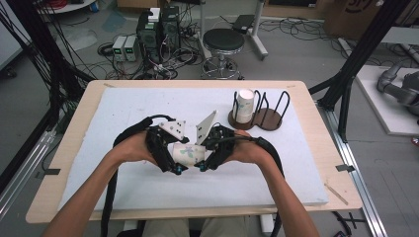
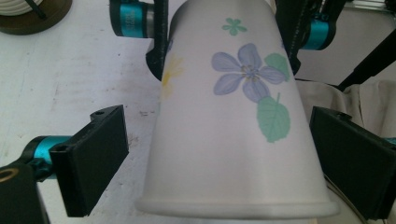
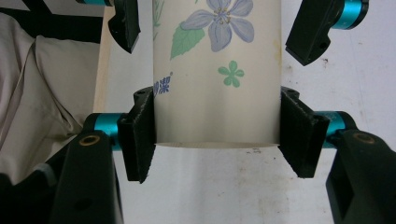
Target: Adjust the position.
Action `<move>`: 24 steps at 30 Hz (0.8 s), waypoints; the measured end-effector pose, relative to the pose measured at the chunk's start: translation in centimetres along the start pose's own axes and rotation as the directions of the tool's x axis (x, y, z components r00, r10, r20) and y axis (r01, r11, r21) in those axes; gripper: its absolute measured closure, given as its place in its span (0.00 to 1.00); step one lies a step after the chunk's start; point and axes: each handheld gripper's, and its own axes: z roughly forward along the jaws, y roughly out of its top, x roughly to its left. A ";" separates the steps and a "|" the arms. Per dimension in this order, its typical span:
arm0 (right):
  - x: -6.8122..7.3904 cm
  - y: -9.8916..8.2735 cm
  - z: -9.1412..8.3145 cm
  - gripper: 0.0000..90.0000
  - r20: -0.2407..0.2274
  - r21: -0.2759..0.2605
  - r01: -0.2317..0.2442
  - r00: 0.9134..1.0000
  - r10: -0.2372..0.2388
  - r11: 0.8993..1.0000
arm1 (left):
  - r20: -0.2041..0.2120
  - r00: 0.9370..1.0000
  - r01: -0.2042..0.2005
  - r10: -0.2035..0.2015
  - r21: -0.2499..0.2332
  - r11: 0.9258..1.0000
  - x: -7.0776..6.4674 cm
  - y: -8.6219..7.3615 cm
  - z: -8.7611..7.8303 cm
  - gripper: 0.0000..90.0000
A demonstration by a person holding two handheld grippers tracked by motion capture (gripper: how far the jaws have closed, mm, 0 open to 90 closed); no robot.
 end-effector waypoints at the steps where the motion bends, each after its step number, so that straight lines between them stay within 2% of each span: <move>1: 0.0 0.0 0.0 0.41 0.002 -0.001 0.001 1.000 -0.001 1.000 | -0.003 1.000 0.001 -0.001 -0.007 1.000 0.0 0.0 -0.1 0.07; 4: 0.0 -0.1 -0.1 0.41 0.004 -0.010 -0.003 1.000 0.003 1.000 | 0.019 1.000 0.004 -0.004 -0.040 0.999 0.0 0.0 -0.6 0.07; 9: 0.0 -1.2 -0.2 0.41 0.003 -0.048 -0.034 0.999 0.034 0.998 | -0.003 1.000 0.011 -0.011 -0.121 0.993 0.0 0.2 -1.9 0.07; 13: 0.1 -1.5 -0.5 0.41 0.009 -0.067 -0.041 0.999 0.042 0.997 | -0.020 1.000 0.008 -0.012 -0.193 0.981 0.2 0.5 -3.1 0.07; 16: 0.0 -1.6 -0.7 0.41 0.019 -0.093 -0.036 0.999 0.038 0.995 | -0.028 0.999 0.014 -0.021 -0.246 0.969 0.1 0.5 -3.6 0.07; 24: 0.1 -2.5 -0.8 0.41 0.027 -0.139 -0.055 0.998 0.060 0.989 | -0.043 0.999 0.010 -0.023 -0.278 0.960 0.2 0.1 -4.0 0.07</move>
